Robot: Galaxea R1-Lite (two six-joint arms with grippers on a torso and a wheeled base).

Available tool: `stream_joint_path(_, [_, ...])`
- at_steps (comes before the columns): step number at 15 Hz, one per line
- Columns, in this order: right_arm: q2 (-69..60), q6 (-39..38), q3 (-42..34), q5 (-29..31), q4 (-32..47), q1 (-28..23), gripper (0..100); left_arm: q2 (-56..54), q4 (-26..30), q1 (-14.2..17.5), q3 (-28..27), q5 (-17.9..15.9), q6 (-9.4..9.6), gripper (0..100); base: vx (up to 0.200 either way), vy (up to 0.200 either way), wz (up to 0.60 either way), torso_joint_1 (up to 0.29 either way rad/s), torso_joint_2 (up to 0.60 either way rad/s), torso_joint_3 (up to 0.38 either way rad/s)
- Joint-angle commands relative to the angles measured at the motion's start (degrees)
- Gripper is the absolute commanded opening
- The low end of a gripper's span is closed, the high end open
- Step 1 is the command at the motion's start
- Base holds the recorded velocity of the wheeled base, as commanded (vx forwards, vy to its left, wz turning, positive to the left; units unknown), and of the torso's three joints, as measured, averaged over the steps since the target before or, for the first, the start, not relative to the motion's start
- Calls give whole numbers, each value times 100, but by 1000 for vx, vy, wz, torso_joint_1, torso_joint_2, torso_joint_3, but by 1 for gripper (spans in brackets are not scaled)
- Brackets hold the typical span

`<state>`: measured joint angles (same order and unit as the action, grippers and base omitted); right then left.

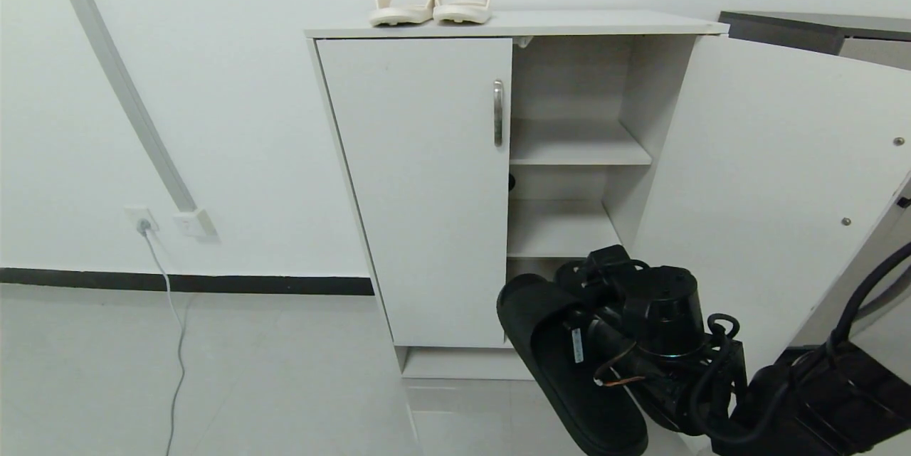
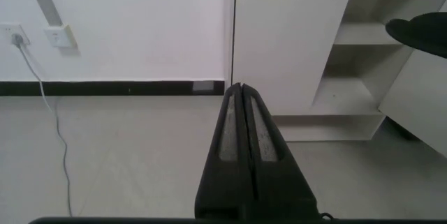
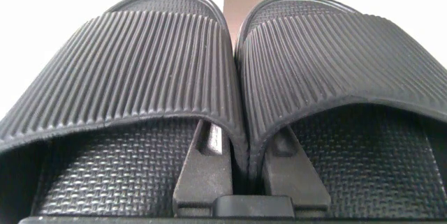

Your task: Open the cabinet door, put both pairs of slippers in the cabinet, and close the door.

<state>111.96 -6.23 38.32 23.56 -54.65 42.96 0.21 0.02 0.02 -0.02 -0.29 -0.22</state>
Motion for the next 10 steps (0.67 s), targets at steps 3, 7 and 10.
stream_joint_path(3, [291, 52, 36, 25, -441, 11, 0, -12, 6, 6, -6, -15, -40, 0, 0, 0, 0, 0, 0, 0])
stream_joint_path(7, [661, 52, 572, 482, -459, 186, 0, -12, -2, 6, -6, 3, -92, 0, 0, 0, 0, 0, 0, 0])
stream_joint_path(10, [1364, -10, 1433, 1590, -459, 186, 0, -12, -2, 6, -6, 3, -92, 0, 0, 0, 0, 0, 0, 0])
